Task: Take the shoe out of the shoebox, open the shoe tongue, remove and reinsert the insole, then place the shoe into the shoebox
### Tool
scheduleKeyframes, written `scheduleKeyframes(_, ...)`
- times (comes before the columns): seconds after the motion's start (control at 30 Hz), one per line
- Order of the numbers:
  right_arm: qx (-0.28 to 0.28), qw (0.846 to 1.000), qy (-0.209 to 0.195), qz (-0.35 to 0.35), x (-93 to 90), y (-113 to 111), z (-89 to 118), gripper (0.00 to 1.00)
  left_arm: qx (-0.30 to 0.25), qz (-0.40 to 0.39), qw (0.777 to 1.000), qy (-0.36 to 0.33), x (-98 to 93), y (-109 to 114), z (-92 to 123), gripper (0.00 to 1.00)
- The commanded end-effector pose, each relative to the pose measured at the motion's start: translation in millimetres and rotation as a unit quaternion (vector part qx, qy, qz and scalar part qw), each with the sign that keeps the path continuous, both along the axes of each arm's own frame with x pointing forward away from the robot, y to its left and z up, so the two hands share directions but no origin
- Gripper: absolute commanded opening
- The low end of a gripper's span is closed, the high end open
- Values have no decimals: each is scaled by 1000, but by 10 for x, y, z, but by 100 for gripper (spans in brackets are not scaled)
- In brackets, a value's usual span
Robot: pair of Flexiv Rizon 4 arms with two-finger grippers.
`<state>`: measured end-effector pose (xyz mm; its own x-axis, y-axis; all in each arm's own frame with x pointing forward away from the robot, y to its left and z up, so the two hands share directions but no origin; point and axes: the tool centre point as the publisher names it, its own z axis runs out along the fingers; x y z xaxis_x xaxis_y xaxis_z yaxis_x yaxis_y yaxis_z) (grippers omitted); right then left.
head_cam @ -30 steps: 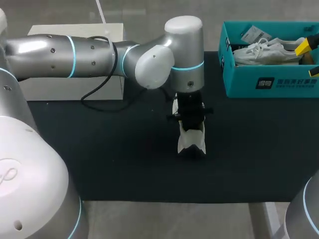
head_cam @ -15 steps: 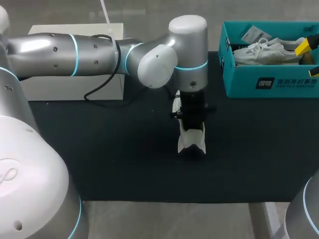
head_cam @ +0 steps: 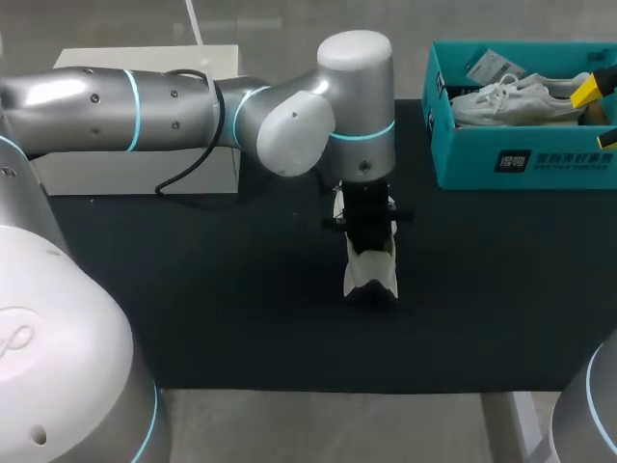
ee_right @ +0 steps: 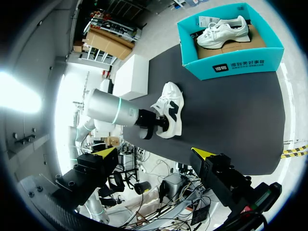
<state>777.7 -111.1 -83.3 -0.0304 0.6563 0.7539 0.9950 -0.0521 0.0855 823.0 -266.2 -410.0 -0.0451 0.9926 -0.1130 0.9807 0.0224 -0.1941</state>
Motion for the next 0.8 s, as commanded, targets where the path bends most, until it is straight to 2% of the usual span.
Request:
scheduleKeyframes(0.03, -1, 1000, 1, 0, 9, 1, -4, 100, 3, 0, 1000, -1, 24, -68, -123, 0)
scheduleKeyframes(0.2, -1, 1000, 1, 0, 9, 1, -4, 100, 15, 2, 1000, -6, 47, -29, 46, 0)
scheduleKeyframes(0.4, -1, 1000, 1, 0, 9, 1, -4, 100, 4, 17, 999, -34, 215, 12, 218, 0)
scheduleKeyframes(0.57, -1, 1000, 1, 0, 9, 1, -4, 100, 5, 22, 999, -45, 318, 32, 133, 0)
scheduleKeyframes(0.8, -1, 1000, 1, 0, 9, 1, -4, 100, 12, 8, 999, -46, 294, -33, -75, 0)
